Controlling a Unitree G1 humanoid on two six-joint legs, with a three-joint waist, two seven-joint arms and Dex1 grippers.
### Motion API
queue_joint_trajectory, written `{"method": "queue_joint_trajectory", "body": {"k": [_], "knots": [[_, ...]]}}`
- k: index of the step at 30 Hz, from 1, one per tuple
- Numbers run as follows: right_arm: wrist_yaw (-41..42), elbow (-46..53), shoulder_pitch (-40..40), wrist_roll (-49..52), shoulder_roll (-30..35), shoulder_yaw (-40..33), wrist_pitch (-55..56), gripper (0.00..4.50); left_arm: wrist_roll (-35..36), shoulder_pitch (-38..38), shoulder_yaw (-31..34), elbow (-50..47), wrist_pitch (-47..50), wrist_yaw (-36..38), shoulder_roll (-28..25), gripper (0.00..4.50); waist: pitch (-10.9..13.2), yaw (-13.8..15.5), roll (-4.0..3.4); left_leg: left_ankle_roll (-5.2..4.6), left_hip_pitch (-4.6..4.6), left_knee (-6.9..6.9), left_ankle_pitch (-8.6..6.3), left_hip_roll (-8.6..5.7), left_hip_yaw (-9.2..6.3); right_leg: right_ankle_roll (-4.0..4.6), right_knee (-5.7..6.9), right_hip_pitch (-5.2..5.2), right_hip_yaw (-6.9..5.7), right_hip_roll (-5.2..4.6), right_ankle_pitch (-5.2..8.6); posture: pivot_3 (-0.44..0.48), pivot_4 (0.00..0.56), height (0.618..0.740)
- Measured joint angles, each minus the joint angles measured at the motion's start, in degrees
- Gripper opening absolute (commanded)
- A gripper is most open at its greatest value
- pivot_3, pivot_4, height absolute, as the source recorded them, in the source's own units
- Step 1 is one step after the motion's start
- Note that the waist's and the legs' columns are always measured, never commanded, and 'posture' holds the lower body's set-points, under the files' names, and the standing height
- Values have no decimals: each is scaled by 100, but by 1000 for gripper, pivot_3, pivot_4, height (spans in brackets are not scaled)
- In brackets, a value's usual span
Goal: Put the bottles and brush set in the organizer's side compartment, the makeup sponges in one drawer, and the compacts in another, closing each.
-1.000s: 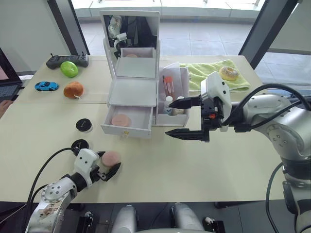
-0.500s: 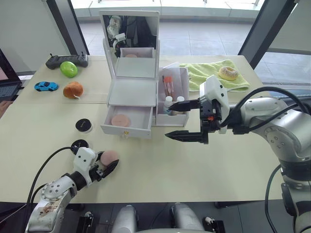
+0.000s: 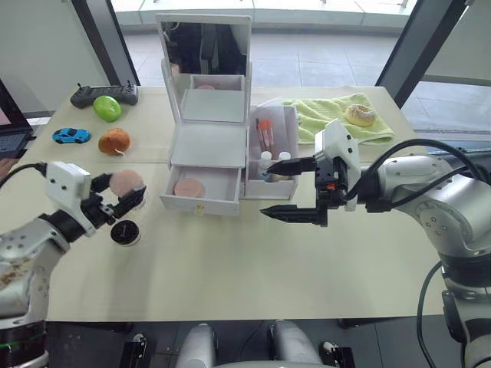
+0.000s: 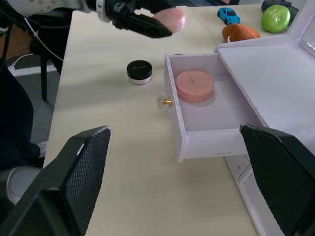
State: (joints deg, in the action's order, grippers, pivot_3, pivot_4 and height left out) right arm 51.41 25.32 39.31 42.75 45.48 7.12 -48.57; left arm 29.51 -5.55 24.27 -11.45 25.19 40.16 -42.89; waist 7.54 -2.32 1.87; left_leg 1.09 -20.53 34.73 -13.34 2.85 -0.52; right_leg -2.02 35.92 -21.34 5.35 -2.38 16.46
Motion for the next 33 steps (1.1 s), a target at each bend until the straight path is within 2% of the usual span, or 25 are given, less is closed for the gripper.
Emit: {"method": "queue_joint_trajectory", "body": {"k": [5, 11, 19, 24, 33], "knots": [[-112, 69, -90, 3, 12, -149, -7, 4500, 107, -637, -160, 121, 160, 98, -31, 2980, 1, 11, 5, 0, -6, 2, 0, -2, -7, -3, -3, 1, -1, 2, -3, 0, 150, 740], [-208, 175, -177, 11, 25, -202, -84, 4500, 632, -1295, -1066, -288, 652, 705, 5, 2980, 2, 1, 3, 0, -14, 4, 0, -6, -13, -11, -6, 1, 1, 5, -7, 0, 150, 740], [-438, 298, -229, 25, -11, -340, -195, 4500, 396, -1984, -2263, 232, 765, 1255, 311, 2980, 7, -10, -6, -1, -27, 12, 1, -6, -35, -19, -7, -2, 0, 26, -5, 0, 150, 740], [-633, 471, -385, 92, -46, -413, -260, 4500, 193, -2314, -2442, 564, 753, 1323, 455, 2980, 7, -8, -7, -1, -29, 12, 1, -6, -44, -20, -7, -2, -2, 29, -5, 0, 150, 740], [-884, 675, -450, 251, -67, -569, -434, 4500, 51, -2378, -2546, 747, 747, 1446, 538, 2980, 7, -9, -8, -1, -32, 13, 1, -8, -56, -26, -7, -2, -6, 31, -1, 0, 150, 740]]}}
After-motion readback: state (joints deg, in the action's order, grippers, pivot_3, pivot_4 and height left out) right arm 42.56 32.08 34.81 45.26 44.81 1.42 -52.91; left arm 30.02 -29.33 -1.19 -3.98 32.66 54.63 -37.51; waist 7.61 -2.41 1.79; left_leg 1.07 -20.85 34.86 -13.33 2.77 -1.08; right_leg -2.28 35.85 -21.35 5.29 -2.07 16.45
